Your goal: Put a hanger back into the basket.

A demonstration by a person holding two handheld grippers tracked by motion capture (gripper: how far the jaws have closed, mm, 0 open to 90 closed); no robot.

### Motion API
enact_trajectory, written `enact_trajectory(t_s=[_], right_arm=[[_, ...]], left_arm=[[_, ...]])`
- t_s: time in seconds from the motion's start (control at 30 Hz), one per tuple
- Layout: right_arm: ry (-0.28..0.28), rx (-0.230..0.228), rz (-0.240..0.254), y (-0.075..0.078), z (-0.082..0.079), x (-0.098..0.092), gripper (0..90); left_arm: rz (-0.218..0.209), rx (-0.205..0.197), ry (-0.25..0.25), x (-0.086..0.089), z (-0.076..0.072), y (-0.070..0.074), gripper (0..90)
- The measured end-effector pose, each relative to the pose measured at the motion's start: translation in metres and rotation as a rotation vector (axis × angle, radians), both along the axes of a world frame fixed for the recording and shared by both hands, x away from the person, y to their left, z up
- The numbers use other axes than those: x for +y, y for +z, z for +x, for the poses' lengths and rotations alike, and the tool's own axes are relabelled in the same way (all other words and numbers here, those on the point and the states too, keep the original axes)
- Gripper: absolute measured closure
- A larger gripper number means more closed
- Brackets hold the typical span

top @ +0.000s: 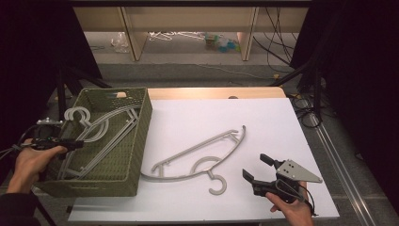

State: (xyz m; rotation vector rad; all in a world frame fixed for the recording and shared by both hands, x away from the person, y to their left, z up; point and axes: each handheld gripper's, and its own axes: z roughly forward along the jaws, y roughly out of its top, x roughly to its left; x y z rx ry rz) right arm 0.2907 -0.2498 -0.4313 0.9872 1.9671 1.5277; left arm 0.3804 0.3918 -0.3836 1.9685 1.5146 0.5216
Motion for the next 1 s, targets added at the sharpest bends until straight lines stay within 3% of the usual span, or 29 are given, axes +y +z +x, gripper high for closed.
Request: enact_trajectory(t_s=[0.03,0.07,0.17,0.23,0.27,0.3,0.33,0.37,0.4,0.47,0.57,0.6,0.63,0.67,0.7,0.77,0.83,0.9,0.97,1.0], right_arm=[[0.0,0.0,0.0,0.0,0.0,0.0,17.2],[0.008,0.0,0.009,0.0,0.001,0.0,17.2],[0.003,0.003,0.002,0.0,0.0,0.0,17.2],[0.002,0.006,0.007,0.001,0.0,0.001,17.2],[0.002,0.006,0.007,0.001,0.0,0.001,17.2],[0.001,0.005,0.0,0.0,-0.001,0.001,17.2],[0.001,0.005,0.0,0.0,-0.001,0.001,17.2],[0.0,-0.001,0.001,0.001,0.0,0.001,17.2],[0.002,-0.009,0.0,0.0,0.0,0.0,17.2],[0.006,-0.003,-0.005,0.0,0.0,0.0,17.2],[0.001,0.001,-0.001,0.001,-0.001,0.0,17.2],[0.001,0.001,-0.001,0.001,-0.001,0.0,17.2],[0.0,-0.002,0.001,0.0,0.0,0.0,17.2],[0.001,-0.001,0.001,0.0,-0.001,0.0,17.2],[0.001,-0.001,0.001,0.0,-0.001,0.0,17.2],[0.005,-0.004,-0.004,0.001,-0.001,-0.001,17.2],[0.003,-0.008,-0.002,0.001,-0.001,-0.001,17.2],[0.016,-0.02,0.001,0.001,0.0,-0.001,17.2],[0.009,-0.01,0.009,0.001,-0.001,-0.001,17.2],[0.008,-0.036,-0.009,0.001,0.0,-0.003,17.2]], left_arm=[[0.0,0.0,0.0,0.0,0.0,0.0,53.0],[0.007,-0.037,-0.036,-0.007,-0.008,0.011,50.8],[0.007,-0.07,-0.058,-0.015,-0.016,0.02,47.1],[0.02,-0.12,-0.114,-0.038,-0.029,0.031,42.9],[0.02,-0.12,-0.114,-0.038,-0.029,0.031,41.2],[-0.003,-0.149,-0.139,-0.057,-0.035,0.034,39.4],[-0.003,-0.149,-0.139,-0.057,-0.035,0.034,38.6],[-0.026,-0.175,-0.142,-0.068,-0.038,0.035,37.9],[-0.024,-0.184,-0.196,-0.084,-0.042,0.037,37.0],[-0.021,-0.195,-0.245,-0.101,-0.045,0.039,35.7],[-0.033,-0.219,-0.266,-0.116,-0.047,0.039,33.8],[0.013,-0.199,-0.32,-0.122,-0.05,0.041,33.8],[-0.048,-0.242,-0.319,-0.142,-0.053,0.038,33.2],[-0.074,-0.235,-0.339,-0.149,-0.055,0.038,32.9],[-0.074,-0.235,-0.339,-0.149,-0.055,0.038,32.9],[-0.167,-0.243,-0.393,-0.169,-0.061,0.037,32.8],[-0.176,-0.257,-0.409,-0.177,-0.063,0.036,31.3],[-0.215,-0.269,-0.434,-0.19,-0.066,0.032,30.1],[-0.2,-0.309,-0.463,-0.206,-0.072,0.027,29.5],[-0.197,-0.316,-0.47,-0.211,-0.073,0.025,28.7]])
